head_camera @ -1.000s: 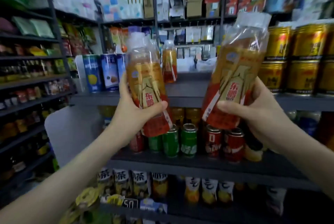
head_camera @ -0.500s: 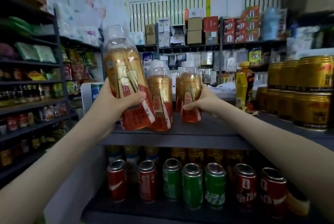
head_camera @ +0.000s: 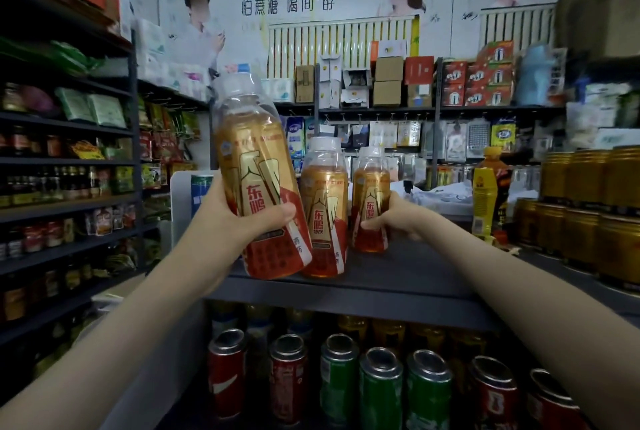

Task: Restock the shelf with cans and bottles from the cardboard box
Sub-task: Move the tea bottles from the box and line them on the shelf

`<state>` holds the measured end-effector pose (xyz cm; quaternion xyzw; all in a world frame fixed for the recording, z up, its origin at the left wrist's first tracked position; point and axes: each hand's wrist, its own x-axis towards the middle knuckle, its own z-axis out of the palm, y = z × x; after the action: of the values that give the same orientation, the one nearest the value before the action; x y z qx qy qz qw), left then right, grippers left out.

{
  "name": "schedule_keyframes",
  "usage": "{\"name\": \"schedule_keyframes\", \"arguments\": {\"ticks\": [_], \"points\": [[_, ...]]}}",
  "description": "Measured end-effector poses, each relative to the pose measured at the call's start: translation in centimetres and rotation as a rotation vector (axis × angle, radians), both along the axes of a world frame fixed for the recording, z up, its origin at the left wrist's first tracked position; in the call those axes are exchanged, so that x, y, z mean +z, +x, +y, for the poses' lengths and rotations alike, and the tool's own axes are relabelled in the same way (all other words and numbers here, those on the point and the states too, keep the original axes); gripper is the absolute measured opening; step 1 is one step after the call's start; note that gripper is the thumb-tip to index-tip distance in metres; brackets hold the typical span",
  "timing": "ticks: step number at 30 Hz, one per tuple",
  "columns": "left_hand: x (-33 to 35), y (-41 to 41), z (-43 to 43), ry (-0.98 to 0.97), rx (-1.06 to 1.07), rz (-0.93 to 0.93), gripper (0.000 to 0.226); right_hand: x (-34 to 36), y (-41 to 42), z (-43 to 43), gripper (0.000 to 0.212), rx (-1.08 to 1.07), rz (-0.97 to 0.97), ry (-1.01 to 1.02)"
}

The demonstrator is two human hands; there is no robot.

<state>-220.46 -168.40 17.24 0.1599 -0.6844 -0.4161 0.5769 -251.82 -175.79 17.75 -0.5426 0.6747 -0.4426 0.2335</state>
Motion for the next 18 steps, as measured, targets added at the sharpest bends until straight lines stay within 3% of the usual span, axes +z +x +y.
{"name": "schedule_keyframes", "arguments": {"ticks": [3,6,9,12,15,17,18], "points": [[-0.1,-0.6,0.8,0.000,-0.019,-0.017,0.060,-0.1,-0.3,0.1,0.079,0.003,0.088,0.018],[-0.3,-1.5,1.3,0.015,-0.011,-0.032,0.065,0.2,-0.5,0.0,0.089,-0.005,0.268,0.078],[-0.6,-2.2,1.9,0.012,0.011,-0.082,0.072,0.8,1.2,2.2,0.077,-0.108,0.410,0.065],[-0.6,-3.2,3.0,-0.012,0.020,-0.121,0.070,1.9,2.8,4.9,0.082,-0.220,0.435,-0.261],[-0.4,-5.0,3.9,-0.027,0.011,-0.185,0.081,2.9,5.1,9.4,0.056,-0.194,0.469,-0.588],[-0.2,-6.3,4.1,-0.040,0.011,-0.219,0.091,3.5,6.1,12.7,0.036,-0.097,0.549,-0.654],[-0.1,-7.0,4.2,-0.044,0.021,-0.231,0.093,3.7,6.5,14.3,0.033,0.017,0.485,-0.622]]}}
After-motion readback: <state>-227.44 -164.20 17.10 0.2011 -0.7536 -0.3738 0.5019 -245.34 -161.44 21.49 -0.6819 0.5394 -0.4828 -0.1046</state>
